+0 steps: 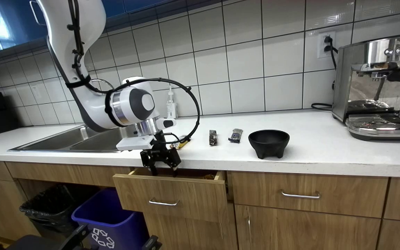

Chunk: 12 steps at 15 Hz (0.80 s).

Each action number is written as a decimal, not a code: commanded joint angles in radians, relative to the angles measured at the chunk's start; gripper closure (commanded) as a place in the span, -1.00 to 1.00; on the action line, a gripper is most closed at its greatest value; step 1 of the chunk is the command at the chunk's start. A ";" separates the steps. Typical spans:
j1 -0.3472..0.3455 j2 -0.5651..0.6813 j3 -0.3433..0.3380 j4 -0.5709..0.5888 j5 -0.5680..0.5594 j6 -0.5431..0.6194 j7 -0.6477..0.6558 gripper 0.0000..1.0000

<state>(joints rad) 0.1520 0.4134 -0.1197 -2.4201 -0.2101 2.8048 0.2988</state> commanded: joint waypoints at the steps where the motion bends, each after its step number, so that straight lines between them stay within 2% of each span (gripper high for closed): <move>1: 0.012 0.020 -0.007 0.019 0.017 -0.019 -0.003 -1.00; 12: -0.024 0.029 0.050 0.071 0.147 -0.106 -0.031 -1.00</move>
<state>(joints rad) 0.1463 0.4238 -0.1029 -2.3882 -0.1079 2.7488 0.2845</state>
